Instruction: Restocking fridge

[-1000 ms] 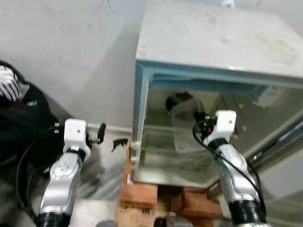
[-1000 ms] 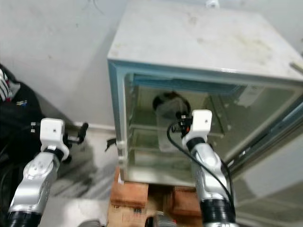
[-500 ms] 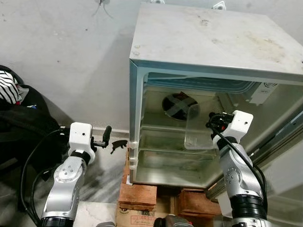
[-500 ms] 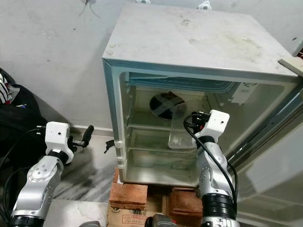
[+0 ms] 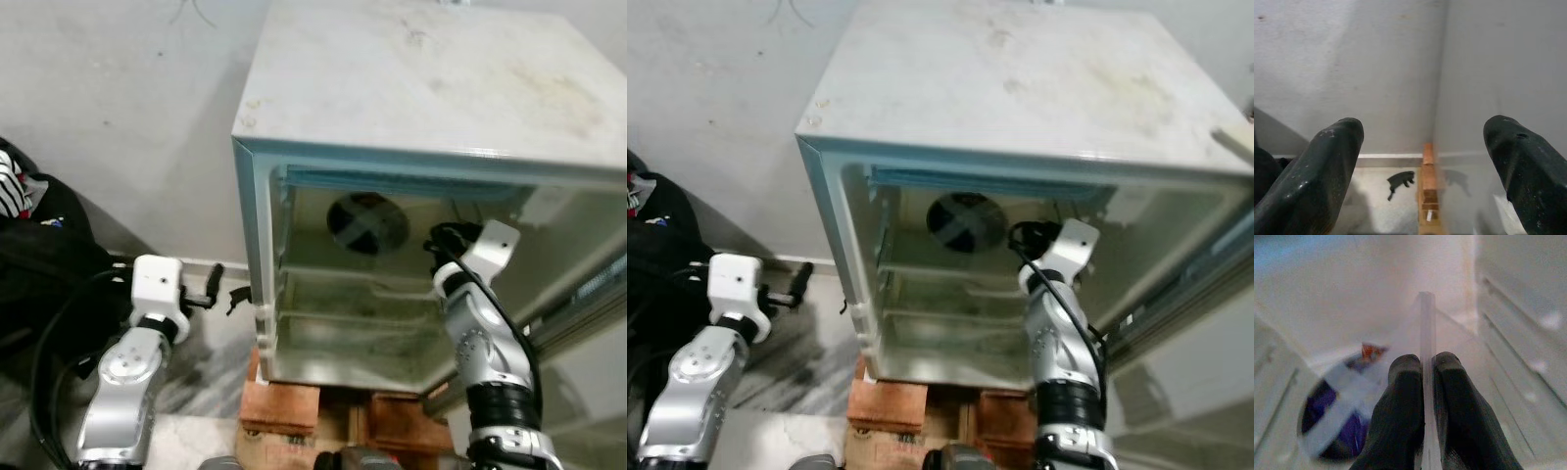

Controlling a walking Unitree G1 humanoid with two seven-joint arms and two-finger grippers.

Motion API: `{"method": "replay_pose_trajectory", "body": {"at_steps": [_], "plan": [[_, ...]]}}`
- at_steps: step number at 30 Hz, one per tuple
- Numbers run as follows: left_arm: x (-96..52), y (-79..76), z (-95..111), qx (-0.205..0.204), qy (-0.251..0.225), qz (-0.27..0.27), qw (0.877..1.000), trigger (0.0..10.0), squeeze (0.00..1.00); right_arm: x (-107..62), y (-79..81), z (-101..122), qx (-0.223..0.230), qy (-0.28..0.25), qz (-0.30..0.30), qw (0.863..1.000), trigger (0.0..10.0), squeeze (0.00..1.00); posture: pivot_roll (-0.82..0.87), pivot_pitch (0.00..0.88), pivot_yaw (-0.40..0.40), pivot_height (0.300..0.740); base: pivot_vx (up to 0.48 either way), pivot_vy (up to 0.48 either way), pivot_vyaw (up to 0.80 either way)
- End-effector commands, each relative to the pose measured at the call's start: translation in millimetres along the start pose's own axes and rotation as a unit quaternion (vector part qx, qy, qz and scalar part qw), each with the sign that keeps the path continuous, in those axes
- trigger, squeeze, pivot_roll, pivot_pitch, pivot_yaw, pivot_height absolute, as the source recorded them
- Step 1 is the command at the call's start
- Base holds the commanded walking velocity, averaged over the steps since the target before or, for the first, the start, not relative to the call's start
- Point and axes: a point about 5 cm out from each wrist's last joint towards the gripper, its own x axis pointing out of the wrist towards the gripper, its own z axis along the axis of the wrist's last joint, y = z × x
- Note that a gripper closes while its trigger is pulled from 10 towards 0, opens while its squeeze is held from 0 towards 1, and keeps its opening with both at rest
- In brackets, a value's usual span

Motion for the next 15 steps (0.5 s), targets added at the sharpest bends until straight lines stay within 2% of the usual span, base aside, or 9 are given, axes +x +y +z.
{"method": "replay_pose_trajectory", "body": {"at_steps": [1, 15], "plan": [[-2.4, 4.7, -0.7, -0.003, 0.005, 0.01, 1.0, 10.0, 0.0, 1.2, 2.1, -1.3, 0.002, 0.004, 0.004, 1.0, 10.0, 0.0, 0.13, 0.089, -0.059, 0.74, 0.0, 0.0, 0.0], [-4.8, 3.6, -2.8, -0.01, 0.01, 0.015, 1.0, 10.0, 0.0, -1.4, 2.5, -6.9, 0.005, 0.012, 0.002, 1.0, 10.0, 0.0, 0.13, 0.076, -0.068, 0.74, 0.0, 0.0, 0.0]]}}
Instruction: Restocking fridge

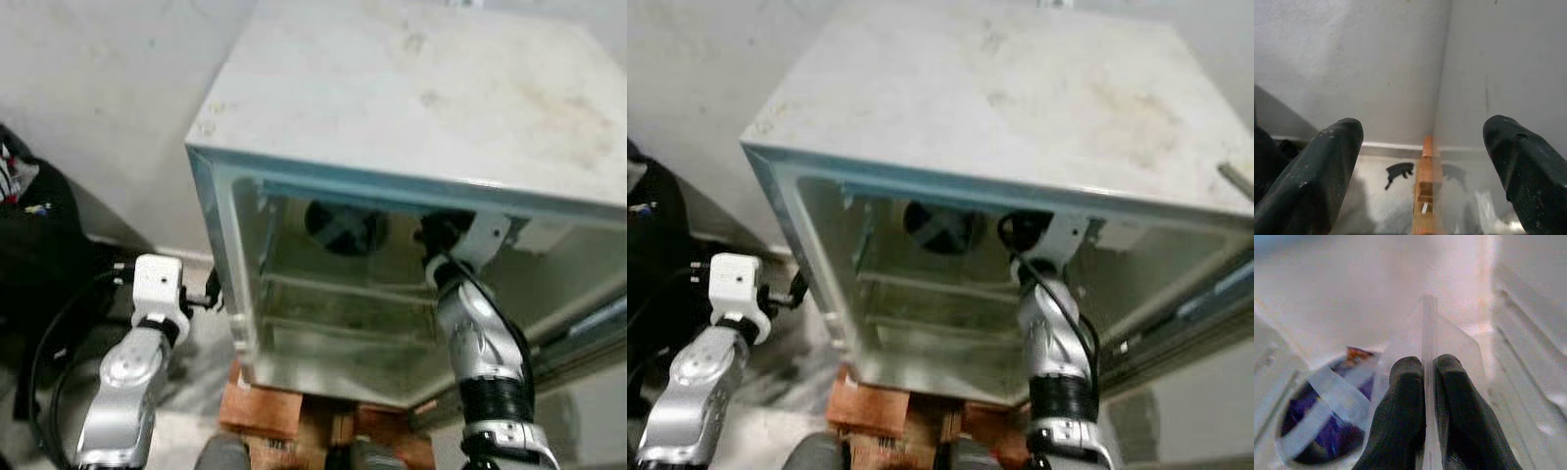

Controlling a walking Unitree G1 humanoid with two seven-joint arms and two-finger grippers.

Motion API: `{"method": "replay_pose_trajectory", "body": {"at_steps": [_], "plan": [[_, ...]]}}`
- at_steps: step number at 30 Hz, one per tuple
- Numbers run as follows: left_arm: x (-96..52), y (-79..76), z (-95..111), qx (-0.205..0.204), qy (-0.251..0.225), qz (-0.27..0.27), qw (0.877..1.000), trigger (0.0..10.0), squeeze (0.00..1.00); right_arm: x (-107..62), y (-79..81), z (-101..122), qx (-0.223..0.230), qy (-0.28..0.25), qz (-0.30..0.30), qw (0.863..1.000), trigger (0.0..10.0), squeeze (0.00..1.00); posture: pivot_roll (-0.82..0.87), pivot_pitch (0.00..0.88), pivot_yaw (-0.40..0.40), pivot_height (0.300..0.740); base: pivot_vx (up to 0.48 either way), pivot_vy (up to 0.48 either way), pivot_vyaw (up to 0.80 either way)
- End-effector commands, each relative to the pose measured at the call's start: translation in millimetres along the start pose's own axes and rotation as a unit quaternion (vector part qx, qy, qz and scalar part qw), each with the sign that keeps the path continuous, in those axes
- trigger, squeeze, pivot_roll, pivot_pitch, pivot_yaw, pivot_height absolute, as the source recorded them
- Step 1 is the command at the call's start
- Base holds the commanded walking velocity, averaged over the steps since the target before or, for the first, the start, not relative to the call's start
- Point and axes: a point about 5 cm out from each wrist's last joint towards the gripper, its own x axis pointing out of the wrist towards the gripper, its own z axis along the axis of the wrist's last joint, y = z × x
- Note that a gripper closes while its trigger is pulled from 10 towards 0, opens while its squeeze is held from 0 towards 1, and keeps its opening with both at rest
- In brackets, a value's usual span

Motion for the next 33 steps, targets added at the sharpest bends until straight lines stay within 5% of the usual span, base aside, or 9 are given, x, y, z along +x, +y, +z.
{"method": "replay_pose_trajectory", "body": {"at_steps": [1, 19, 33], "plan": [[-0.4, -1.0, 2, 0.001, -0.002, -0.001, 1.0, 10.0, 0.0, -0.7, -5.2, -2, 0.006, 0.007, -0.013, 1.0, 10.0, 0.0, 0.13, 0.076, -0.069, 0.74, 0.0, 0.0, 0.0], [-9.4, 2.6, -5, 0.015, 0.027, 0.002, 1.0, 10.0, 0.0, 9.2, -11.5, -6, 0.099, 0.021, -0.096, 0.99, 10.0, 0.0, 0.17, 0.094, -0.082, 0.74, 0.0, 0.0, 0.0], [-23.2, 3.1, -6, 0.013, 0.042, 0.027, 0.999, 10.0, 0.0, 44.8, 40.9, 0, 0.16, 0.034, -0.077, 0.984, 10.0, 0.0, 0.23, 0.146, -0.104, 0.74, 0.0, 0.0, 0.0]]}}
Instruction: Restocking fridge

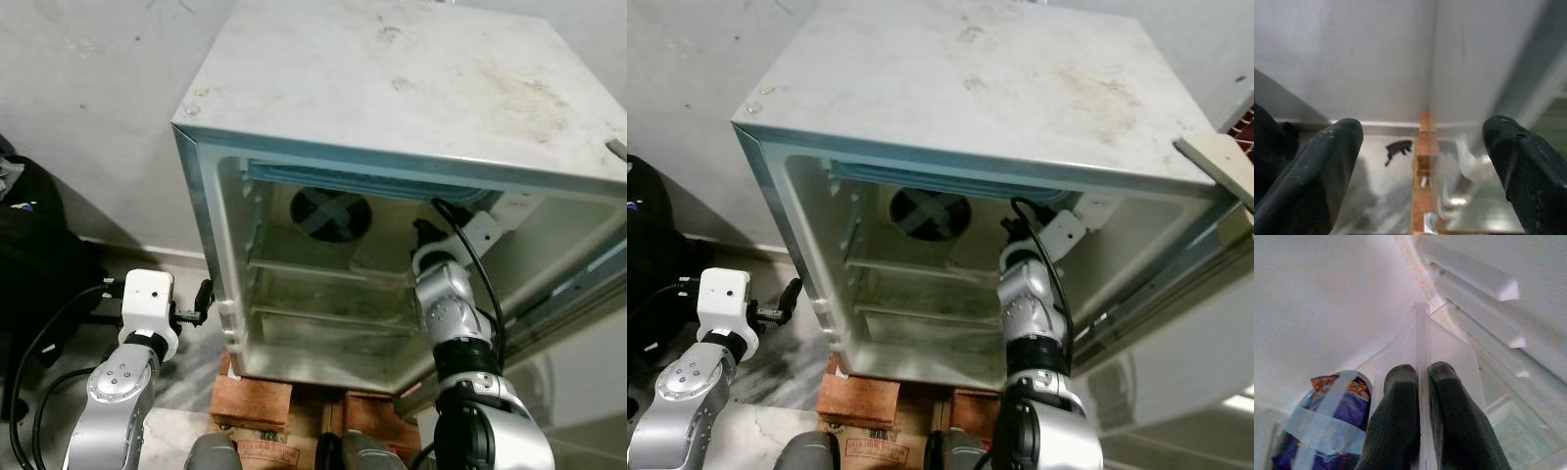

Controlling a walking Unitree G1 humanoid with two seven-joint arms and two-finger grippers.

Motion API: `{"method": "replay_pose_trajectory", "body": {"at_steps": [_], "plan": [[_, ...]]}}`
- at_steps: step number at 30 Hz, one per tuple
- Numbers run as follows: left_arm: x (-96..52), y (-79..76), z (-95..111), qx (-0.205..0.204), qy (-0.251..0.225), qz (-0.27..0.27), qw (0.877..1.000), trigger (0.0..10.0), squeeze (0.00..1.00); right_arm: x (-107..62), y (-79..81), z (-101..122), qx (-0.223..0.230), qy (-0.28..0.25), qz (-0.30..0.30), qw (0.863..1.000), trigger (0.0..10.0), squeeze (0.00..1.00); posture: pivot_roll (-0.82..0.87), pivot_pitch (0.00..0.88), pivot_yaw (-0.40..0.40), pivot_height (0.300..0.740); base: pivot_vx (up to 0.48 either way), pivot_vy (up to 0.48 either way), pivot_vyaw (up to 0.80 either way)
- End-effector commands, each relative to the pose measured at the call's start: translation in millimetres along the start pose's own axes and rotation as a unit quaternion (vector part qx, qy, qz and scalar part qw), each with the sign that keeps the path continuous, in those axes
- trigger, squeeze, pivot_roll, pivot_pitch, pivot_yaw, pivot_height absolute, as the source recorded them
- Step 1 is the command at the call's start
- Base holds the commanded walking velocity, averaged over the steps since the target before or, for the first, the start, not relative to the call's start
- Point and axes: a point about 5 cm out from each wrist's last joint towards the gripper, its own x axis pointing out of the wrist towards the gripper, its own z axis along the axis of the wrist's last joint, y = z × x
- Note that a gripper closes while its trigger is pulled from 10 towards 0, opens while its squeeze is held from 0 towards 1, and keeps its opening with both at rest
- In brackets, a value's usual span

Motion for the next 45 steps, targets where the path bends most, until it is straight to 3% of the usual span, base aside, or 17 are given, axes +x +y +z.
{"method": "replay_pose_trajectory", "body": {"at_steps": [1, 16, 18, 24, 38, 45], "plan": [[-4.0, -0.6, 1, 0.001, 0.003, 0.005, 1.0, 10.0, 0.0, 4.2, 11.2, 1, 0.0, 0.006, 0.005, 1.0, 10.0, 0.0, 0.23, 0.153, -0.108, 0.74, 0.0, 0.0, 0.0], [-10.5, 0.9, 1, 0.002, 0.014, 0.025, 1.0, 10.0, 0.0, 14.3, 24.7, 3, -0.048, 0.004, -0.004, 0.999, 10.0, 0.0, 0.25, 0.181, -0.117, 0.74, 0.0, 0.0, 0.0], [-10.5, 0.5, 2, 0.002, 0.015, 0.025, 1.0, 10.0, 0.0, 14.8, 24.4, 5, -0.049, 0.0, -0.006, 0.999, 10.0, 1.0, 0.24, 0.182, -0.117, 0.74, 0.0, 0.0, 0.0], [-10.3, -0.5, 2, 0.002, 0.018, 0.029, 0.999, 10.0, 0.0, 16.0, 23.5, 7, -0.07, -0.005, -0.011, 0.997, 10.0, 1.0, 0.25, 0.182, -0.119, 0.74, 0.0, 0.0, 0.0], [-9.1, -1.8, 2, 0.002, 0.022, 0.034, 0.999, 10.0, 0.0, 16.9, 30.0, 7, -0.072, -0.006, 0.005, 0.997, 10.0, 1.0, 0.24, 0.182, -0.12, 0.74, 0.0, 0.0, 0.0], [-2.2, -1.5, 5, 0.003, 0.015, 0.037, 0.999, 10.0, 0.0, 15.1, 52.2, 13, -0.142, -0.038, 0.091, 0.985, 10.0, 1.0, 0.24, 0.161, -0.125, 0.74, 0.0, 0.0, 0.0]]}}
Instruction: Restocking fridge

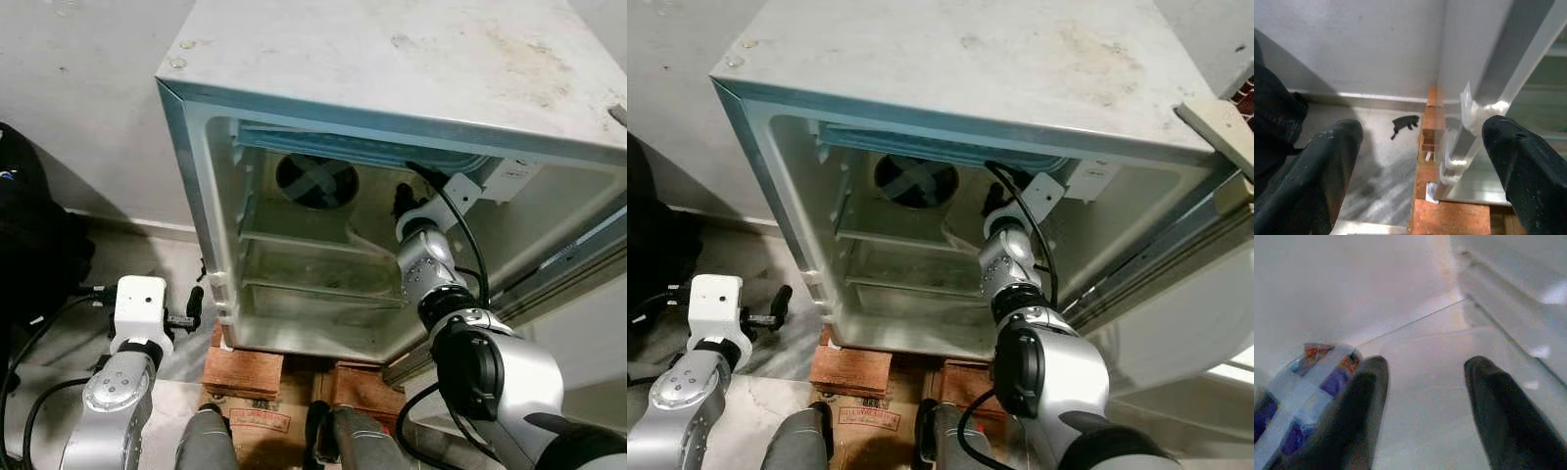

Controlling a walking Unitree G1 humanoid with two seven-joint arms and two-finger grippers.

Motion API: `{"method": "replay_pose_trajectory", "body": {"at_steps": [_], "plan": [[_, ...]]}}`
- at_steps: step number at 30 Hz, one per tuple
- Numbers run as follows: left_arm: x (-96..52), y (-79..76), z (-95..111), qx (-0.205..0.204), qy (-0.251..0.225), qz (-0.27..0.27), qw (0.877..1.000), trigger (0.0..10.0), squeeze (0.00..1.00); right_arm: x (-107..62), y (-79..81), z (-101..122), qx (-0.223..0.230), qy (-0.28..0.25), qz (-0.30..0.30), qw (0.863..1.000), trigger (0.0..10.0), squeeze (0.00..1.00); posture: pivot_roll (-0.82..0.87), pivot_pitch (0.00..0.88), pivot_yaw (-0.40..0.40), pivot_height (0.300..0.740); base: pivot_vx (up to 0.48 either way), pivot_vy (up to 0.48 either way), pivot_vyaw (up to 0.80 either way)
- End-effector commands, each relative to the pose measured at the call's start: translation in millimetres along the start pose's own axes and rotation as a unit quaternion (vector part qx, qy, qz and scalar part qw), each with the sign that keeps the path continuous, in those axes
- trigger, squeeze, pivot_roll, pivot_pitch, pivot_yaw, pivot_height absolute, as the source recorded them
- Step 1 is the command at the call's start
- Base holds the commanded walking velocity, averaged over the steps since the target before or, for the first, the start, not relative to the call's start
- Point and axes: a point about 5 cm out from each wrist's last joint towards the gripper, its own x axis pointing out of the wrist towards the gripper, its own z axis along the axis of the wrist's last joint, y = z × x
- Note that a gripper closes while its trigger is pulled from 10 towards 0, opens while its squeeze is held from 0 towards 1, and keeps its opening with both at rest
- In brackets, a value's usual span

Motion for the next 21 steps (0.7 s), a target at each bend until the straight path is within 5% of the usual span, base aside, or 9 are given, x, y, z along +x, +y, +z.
{"method": "replay_pose_trajectory", "body": {"at_steps": [1, 10, 21], "plan": [[1.3, -1.1, -2, 0.002, 0.004, 0.0, 1.0, 10.0, 0.0, 2.5, 17.7, 12, -0.04, -0.02, 0.048, 0.998, 10.0, 1.0, 0.24, 0.159, -0.126, 0.74, 0.0, 0.0, 0.0], [12.2, -1.8, 5, 0.0, -0.016, 0.003, 1.0, 10.0, 0.0, -3.0, 21.5, 33, -0.124, -0.093, 0.191, 0.969, 10.0, 1.0, 0.22, 0.096, -0.132, 0.74, 0.0, 0.0, 0.0], [27.2, -5.7, 10, -0.002, -0.037, -0.01, 0.999, 10.0, 0.0, -28.3, 4.3, 35, -0.164, -0.074, 0.352, 0.919, 10.0, 1.0, 0.17, 0.025, -0.121, 0.74, 0.0, 0.0, 0.0]]}}
